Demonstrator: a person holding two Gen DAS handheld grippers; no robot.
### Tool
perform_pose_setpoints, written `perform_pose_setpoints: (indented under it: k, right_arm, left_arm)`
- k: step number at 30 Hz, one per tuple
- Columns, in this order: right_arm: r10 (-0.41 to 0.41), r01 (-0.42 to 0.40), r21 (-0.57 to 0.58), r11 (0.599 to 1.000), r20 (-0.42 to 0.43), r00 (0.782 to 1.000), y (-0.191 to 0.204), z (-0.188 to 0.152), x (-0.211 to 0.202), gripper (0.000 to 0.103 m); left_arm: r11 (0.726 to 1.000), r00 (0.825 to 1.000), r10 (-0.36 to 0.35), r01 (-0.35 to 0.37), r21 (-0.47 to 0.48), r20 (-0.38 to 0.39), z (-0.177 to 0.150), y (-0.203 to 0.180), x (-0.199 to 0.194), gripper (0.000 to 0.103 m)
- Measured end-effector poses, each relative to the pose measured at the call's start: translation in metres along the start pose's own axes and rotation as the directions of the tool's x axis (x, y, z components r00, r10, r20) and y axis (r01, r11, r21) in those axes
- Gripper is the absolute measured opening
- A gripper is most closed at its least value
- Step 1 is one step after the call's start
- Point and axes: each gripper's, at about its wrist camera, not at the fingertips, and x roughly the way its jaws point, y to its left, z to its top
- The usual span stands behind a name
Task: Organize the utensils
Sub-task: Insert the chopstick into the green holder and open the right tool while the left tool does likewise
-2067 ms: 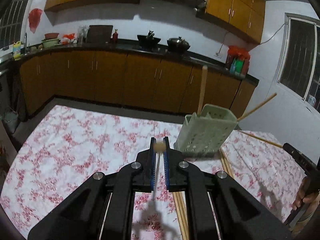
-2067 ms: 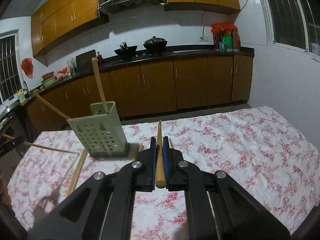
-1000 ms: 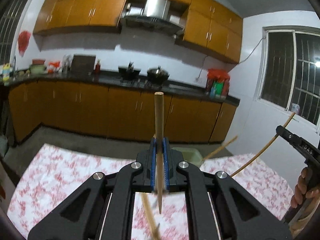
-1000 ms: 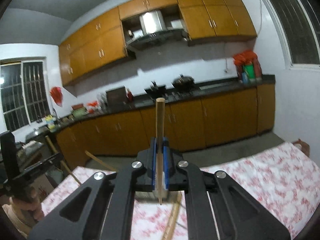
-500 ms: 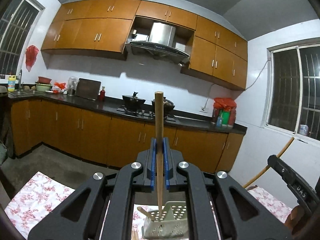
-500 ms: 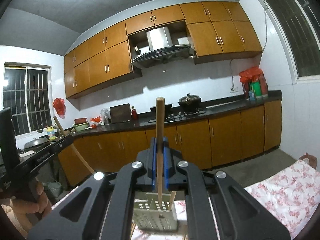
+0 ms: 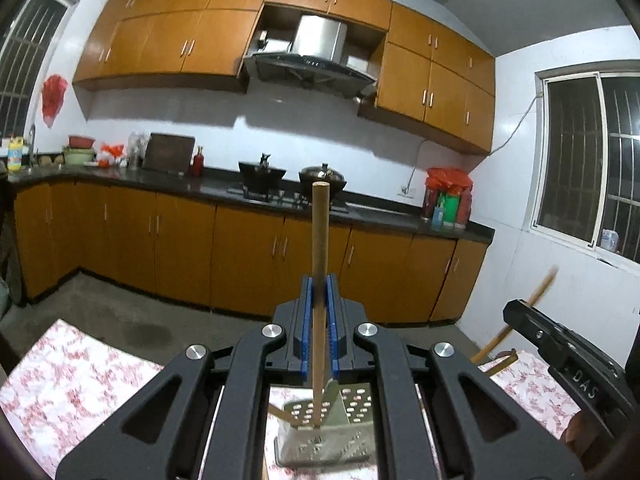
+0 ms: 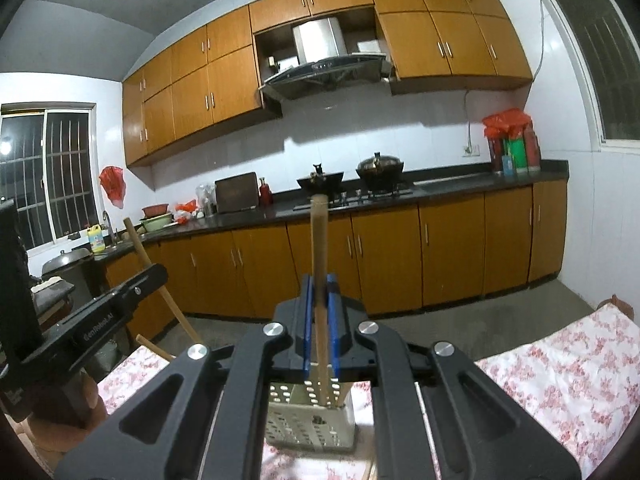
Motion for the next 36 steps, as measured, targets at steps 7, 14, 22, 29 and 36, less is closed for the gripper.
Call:
perform_pose_setpoints:
  k: [7,14,22,29,36]
  right_arm:
    - [-0.03,0.03,0.01,0.999,0.024,0.999,-0.01,0.006,-0.027,0.035]
    - [-0.139,0.141,0.038,0.989,-0.053,0.989,-0.045,-0.006,-0.057,0.038]
    - [-0.14,0.177,0.044,0.983,-0.441,0.887,-0.075,-0.104,-0.03,0.027]
    - [-0.01,0.08,0.085,0.993,-0.623,0.782,-0.053,-0.191,-0.02,0.012]
    - [0.001,0.066,0.074,0.995,-0.67,0.743,-0.037,-0.214,-0.011,0.01]
  left_arm:
    - [1.0,1.0,0.023,-0.022,-0.02,0.012,0.009,0.01,-0.018,0.039]
    - [0.999,0.999,0.044,-0.043,-0.033,0.012,0.01,0.026,-0.06,0.041]
    - [0.99,0.978,0.134,-0.137,-0.01,-0.16,-0.049,0.054,-0.076,0.041]
    - [0.989,0.889,0.133,-0.145,0.007,-0.438,-0.135,0.068,-0.057,0.034]
    - [0.993,0.819,0.109,-0.12,0.017,-0.564,-0.184,0.061,-0.051,0.031]
